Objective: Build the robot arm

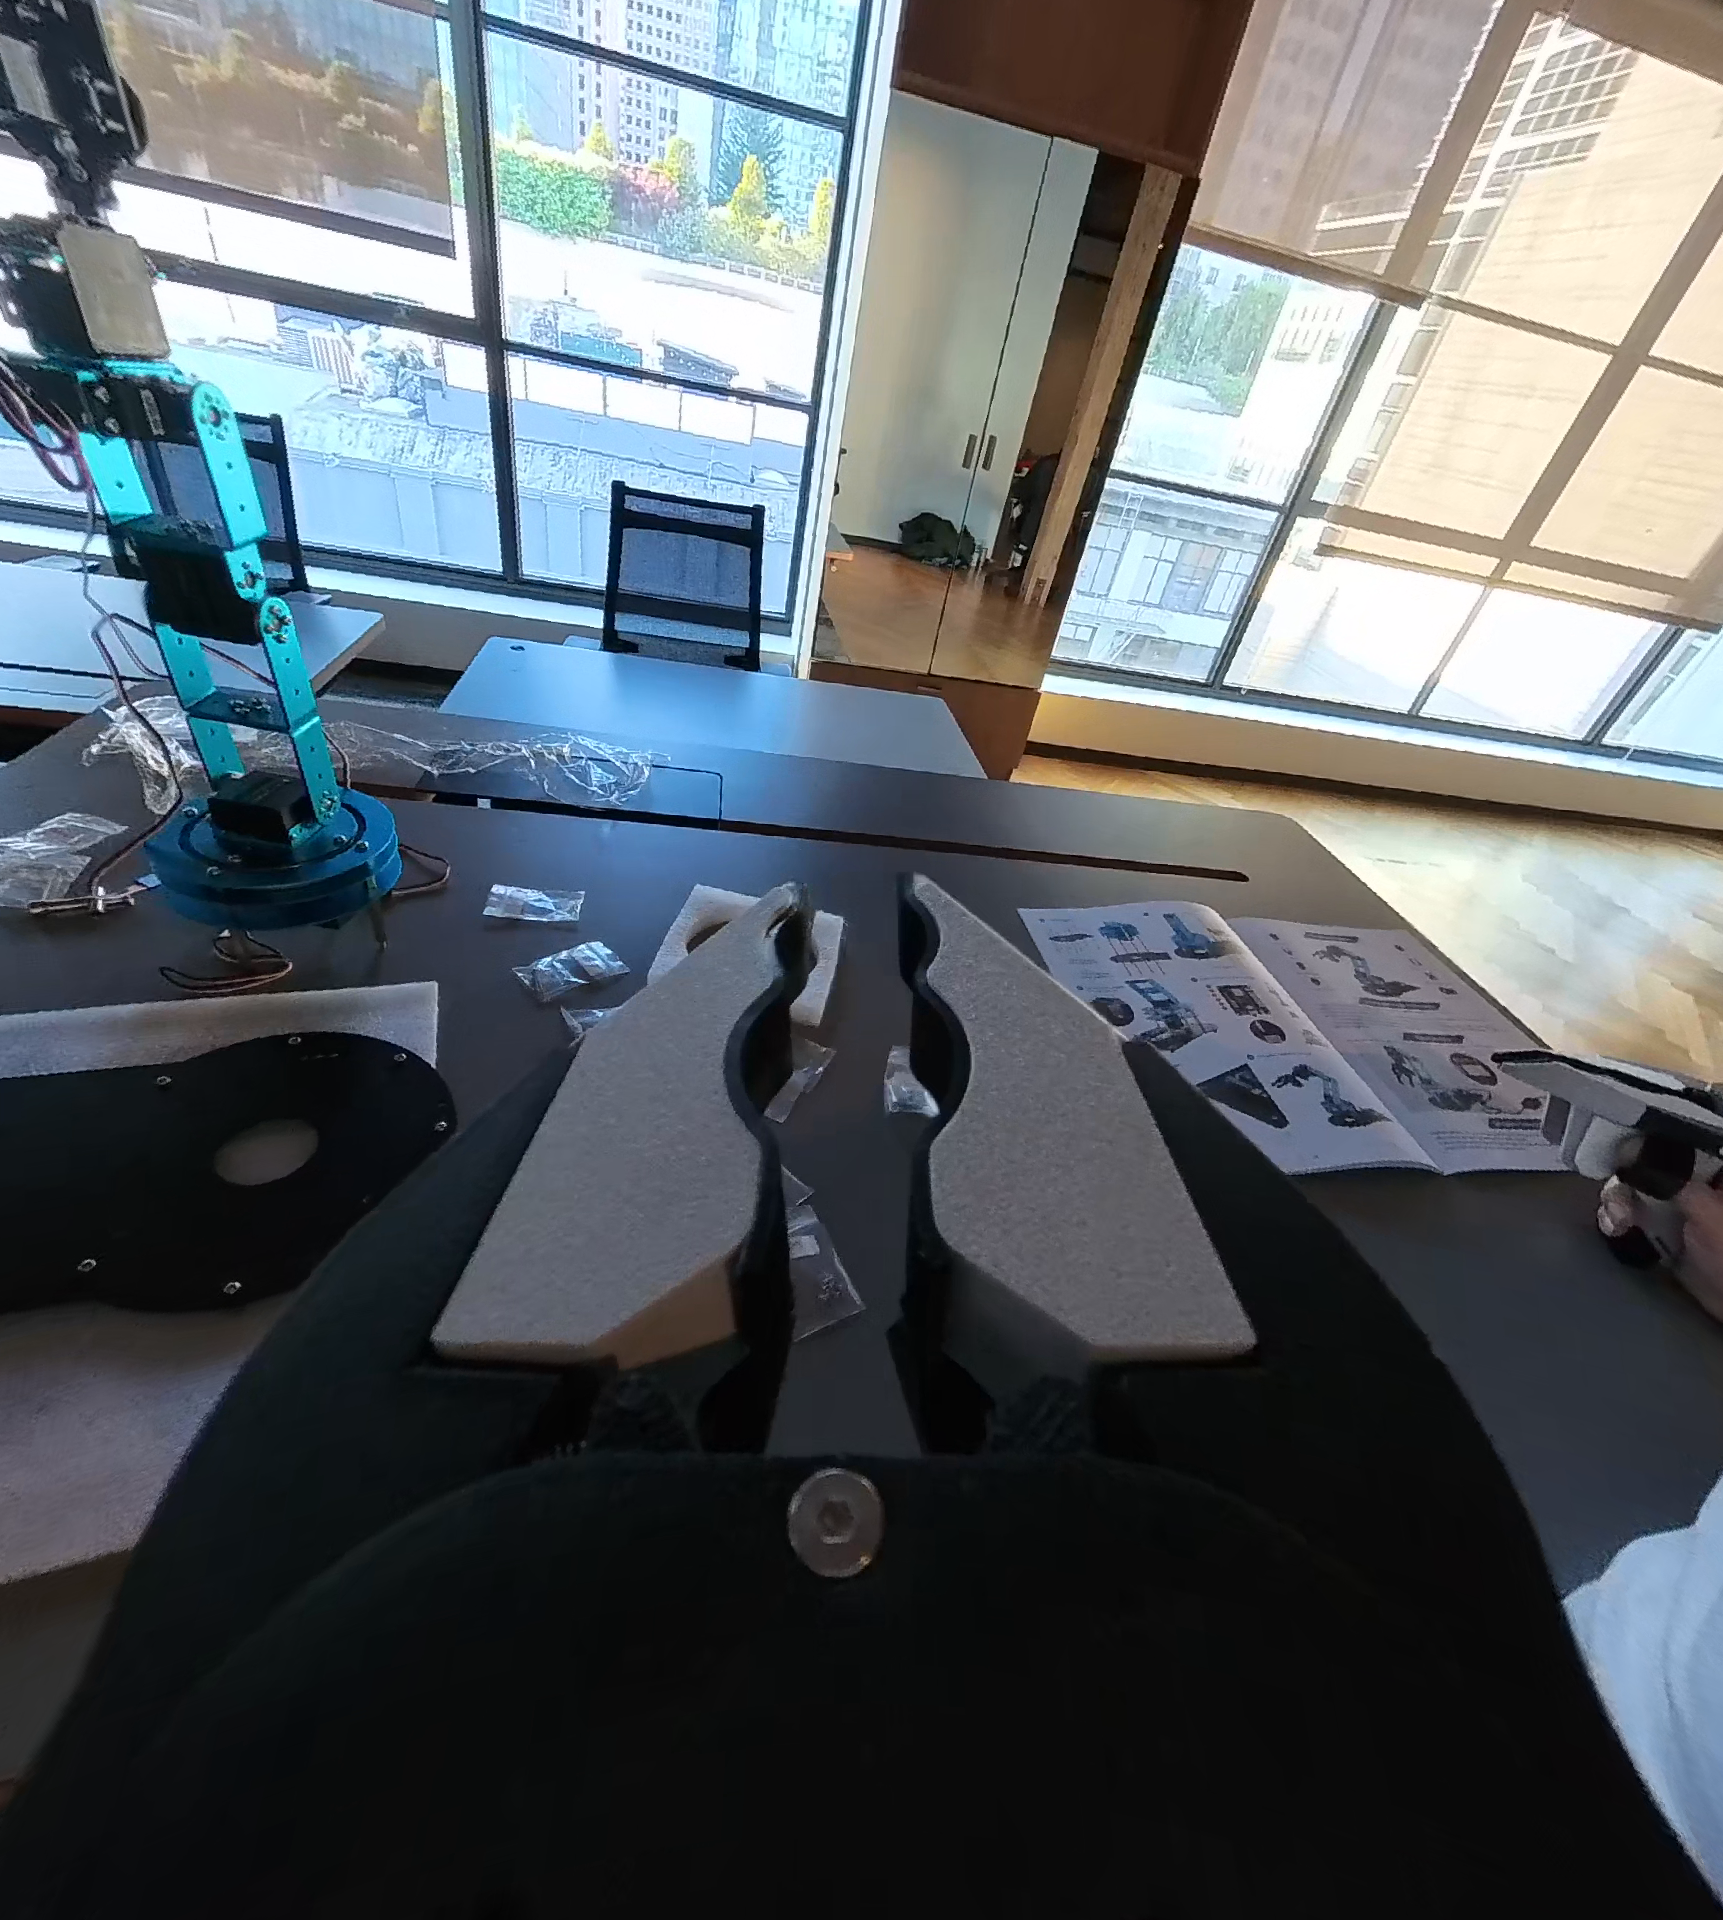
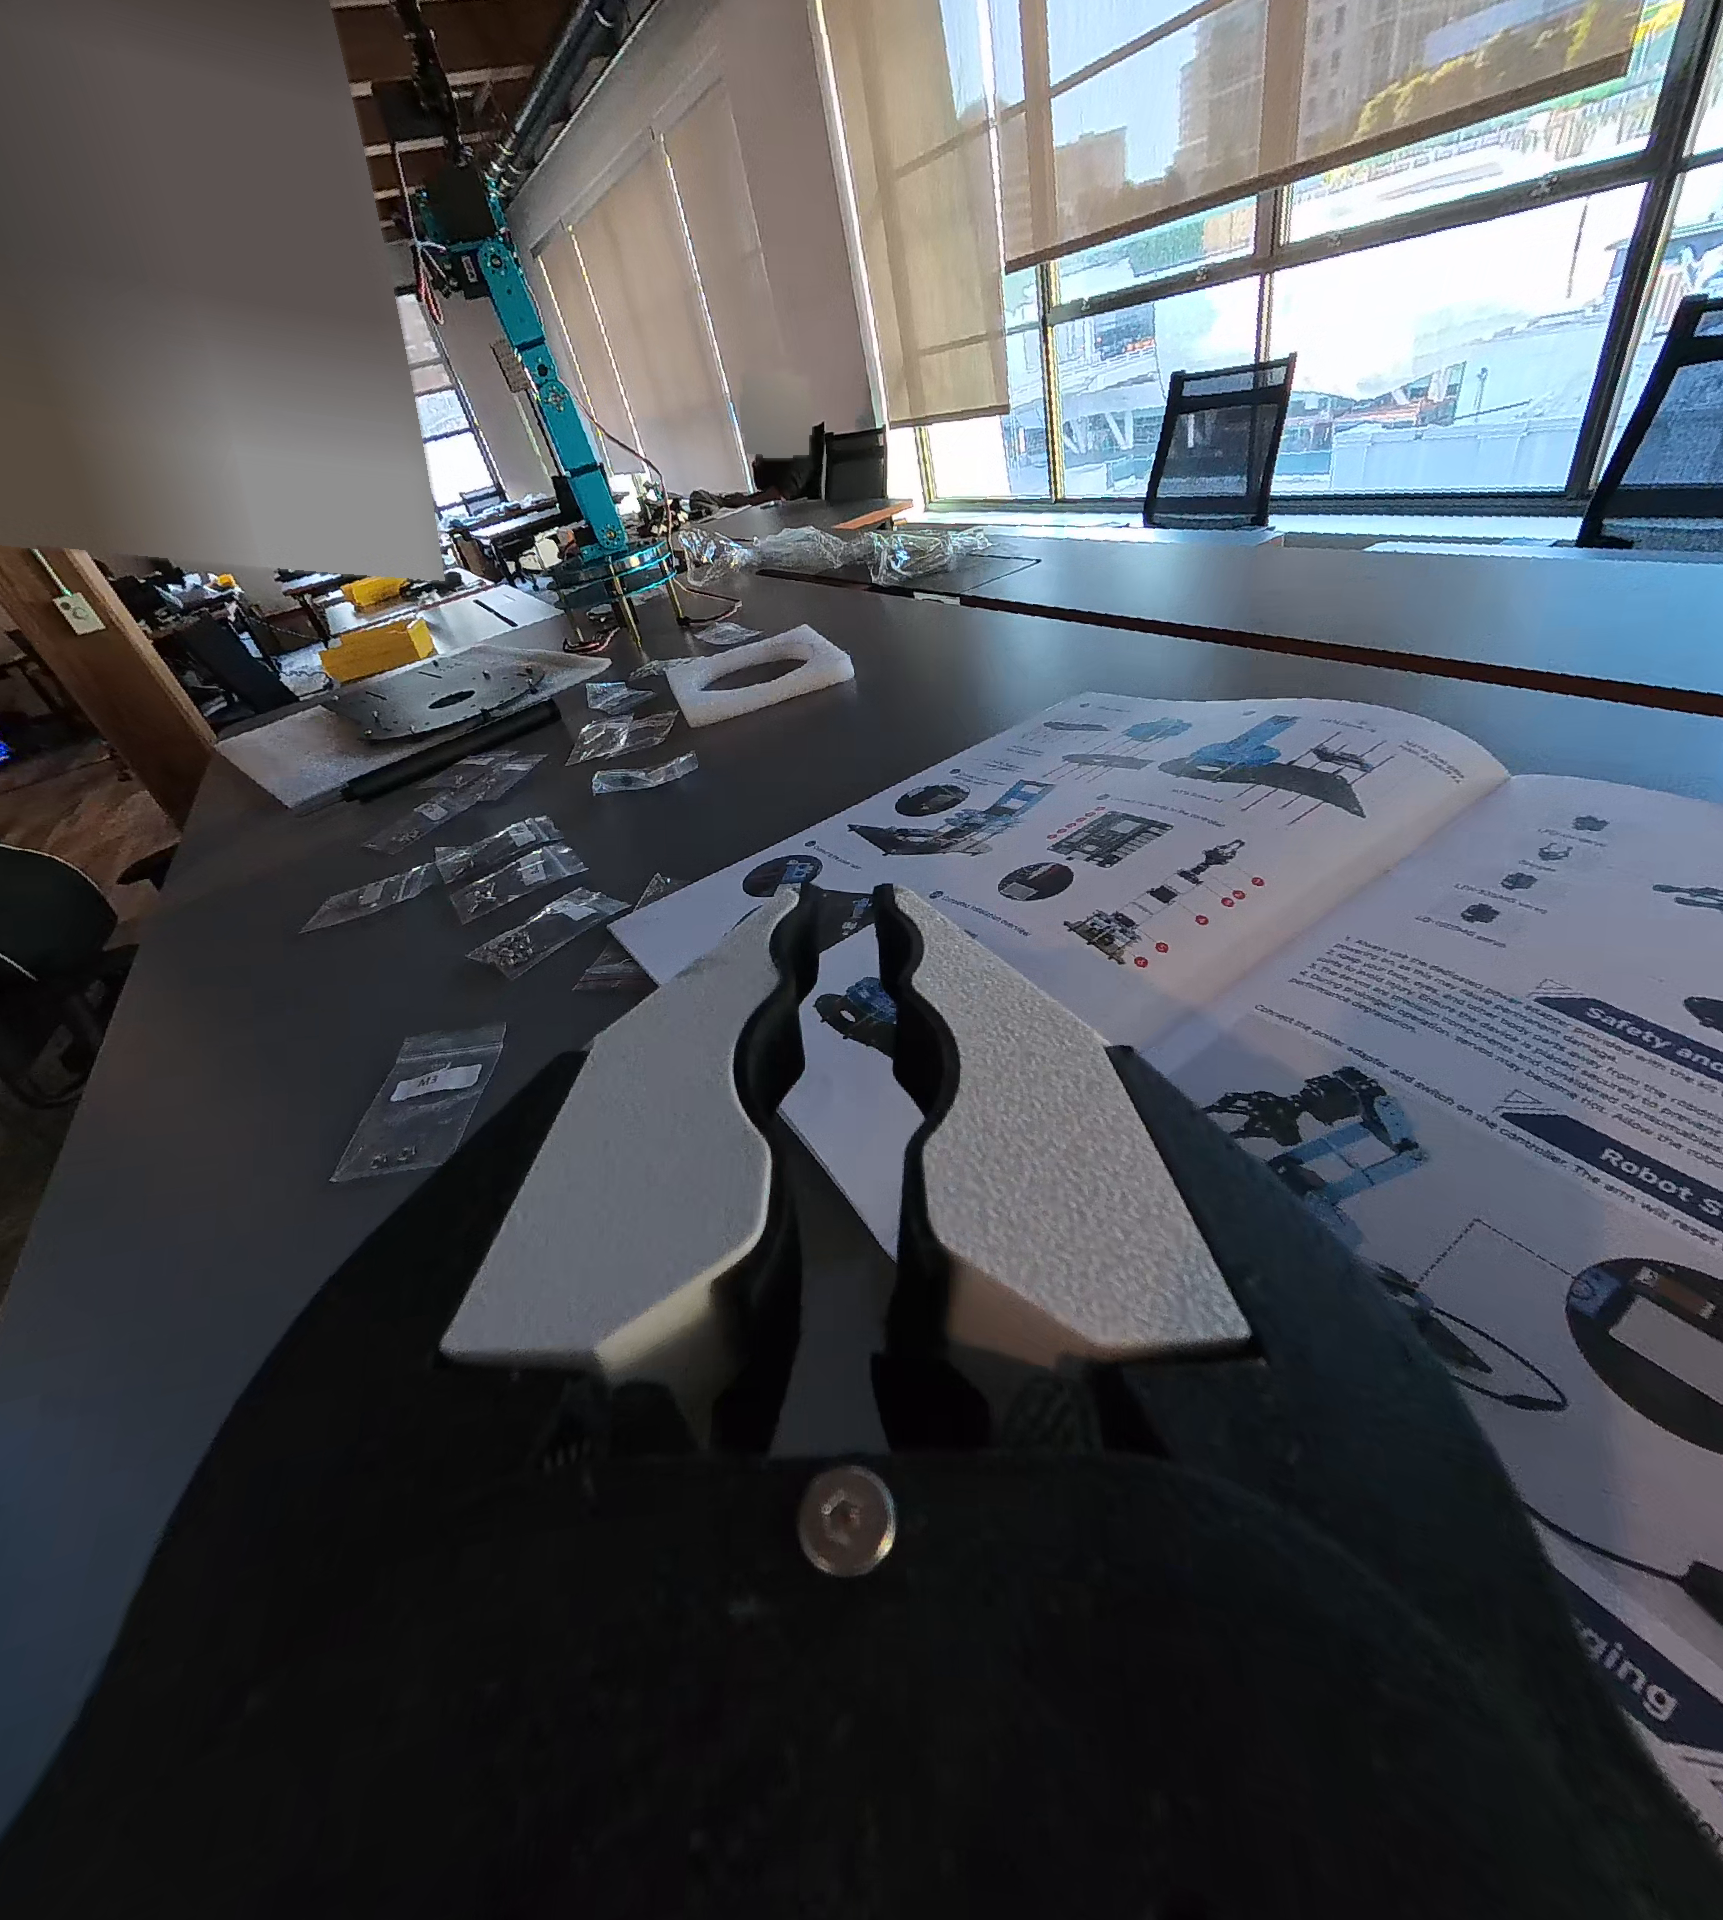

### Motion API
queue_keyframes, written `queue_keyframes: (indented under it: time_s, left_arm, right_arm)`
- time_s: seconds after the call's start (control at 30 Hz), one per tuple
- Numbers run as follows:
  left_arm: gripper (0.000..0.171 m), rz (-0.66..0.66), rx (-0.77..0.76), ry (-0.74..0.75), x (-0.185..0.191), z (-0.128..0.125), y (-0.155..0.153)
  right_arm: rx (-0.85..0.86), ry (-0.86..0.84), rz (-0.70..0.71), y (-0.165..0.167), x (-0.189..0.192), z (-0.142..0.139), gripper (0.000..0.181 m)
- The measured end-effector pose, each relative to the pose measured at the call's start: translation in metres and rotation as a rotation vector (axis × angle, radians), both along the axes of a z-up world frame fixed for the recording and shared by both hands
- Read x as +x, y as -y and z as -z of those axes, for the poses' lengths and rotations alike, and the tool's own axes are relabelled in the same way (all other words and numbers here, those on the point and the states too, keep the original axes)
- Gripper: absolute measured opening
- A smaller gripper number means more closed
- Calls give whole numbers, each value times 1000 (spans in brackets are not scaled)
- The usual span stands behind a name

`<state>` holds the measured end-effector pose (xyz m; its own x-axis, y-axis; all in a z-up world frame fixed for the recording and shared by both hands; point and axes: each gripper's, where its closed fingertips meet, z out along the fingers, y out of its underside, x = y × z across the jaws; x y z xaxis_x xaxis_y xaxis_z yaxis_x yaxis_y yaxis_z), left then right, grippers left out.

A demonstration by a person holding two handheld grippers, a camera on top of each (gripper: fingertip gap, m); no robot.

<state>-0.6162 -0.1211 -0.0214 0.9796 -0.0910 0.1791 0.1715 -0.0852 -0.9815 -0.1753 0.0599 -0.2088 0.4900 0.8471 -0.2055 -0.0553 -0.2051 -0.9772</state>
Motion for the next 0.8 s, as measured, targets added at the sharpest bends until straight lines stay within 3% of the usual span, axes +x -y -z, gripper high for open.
queue_keyframes:
  time_s: [0.8]
  left_arm:
    - [14, -16, 5, 4, -12, 2, 5]
  right_arm:
    - [5, 5, 10, -2, 1, 0, 8]
